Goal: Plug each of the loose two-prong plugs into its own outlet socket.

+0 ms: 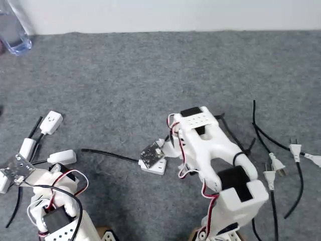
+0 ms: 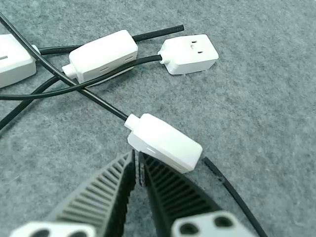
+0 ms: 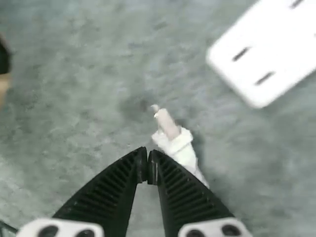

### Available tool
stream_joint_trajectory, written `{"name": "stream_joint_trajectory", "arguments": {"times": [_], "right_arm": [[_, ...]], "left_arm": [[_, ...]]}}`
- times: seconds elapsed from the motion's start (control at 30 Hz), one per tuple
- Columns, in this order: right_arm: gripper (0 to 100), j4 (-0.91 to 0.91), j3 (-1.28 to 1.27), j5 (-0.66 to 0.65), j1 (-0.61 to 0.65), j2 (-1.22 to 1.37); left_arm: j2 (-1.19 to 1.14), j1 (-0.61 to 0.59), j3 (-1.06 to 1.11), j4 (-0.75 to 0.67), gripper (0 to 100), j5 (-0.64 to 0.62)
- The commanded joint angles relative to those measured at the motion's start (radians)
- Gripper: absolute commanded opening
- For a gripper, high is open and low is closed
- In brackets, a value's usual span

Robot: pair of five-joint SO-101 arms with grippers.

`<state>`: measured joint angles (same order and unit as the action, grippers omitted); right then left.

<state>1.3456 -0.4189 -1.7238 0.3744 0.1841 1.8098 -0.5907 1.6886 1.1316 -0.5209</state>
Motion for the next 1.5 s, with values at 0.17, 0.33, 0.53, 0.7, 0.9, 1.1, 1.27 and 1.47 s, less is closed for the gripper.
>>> {"name": "stream_joint_trajectory", "arguments": {"times": [0.17,0.33,0.53,0.7,0.9,1.1,1.27,1.47], "right_arm": [[0.9,-0.007,0.103,0.137,0.056,-0.050],[0.9,0.088,0.068,0.143,0.051,-0.151],[0.9,0.074,-0.097,0.127,0.033,-0.266],[1.0,-0.071,-0.238,0.107,0.033,-0.354],[14.3,-0.177,-0.285,0.110,0.065,-0.395],[23.0,-0.177,-0.281,0.000,0.084,-0.398],[21.2,-0.180,-0.264,-0.097,0.053,-0.374],[20.9,-0.183,-0.238,-0.206,0.004,-0.277]], "left_arm": [[0.009,0.000,-0.005,-0.029,1,0.006],[0.009,0.000,-0.005,-0.028,1,0.006],[0.009,0.000,-0.005,-0.028,1,0.006],[0.009,0.000,-0.005,-0.028,1,0.006],[0.009,0.000,-0.005,-0.026,1,0.006],[0.009,0.000,-0.005,-0.025,1,0.006],[0.009,0.000,-0.005,-0.025,1,0.006],[0.009,0.000,-0.005,-0.025,1,0.006]]}}
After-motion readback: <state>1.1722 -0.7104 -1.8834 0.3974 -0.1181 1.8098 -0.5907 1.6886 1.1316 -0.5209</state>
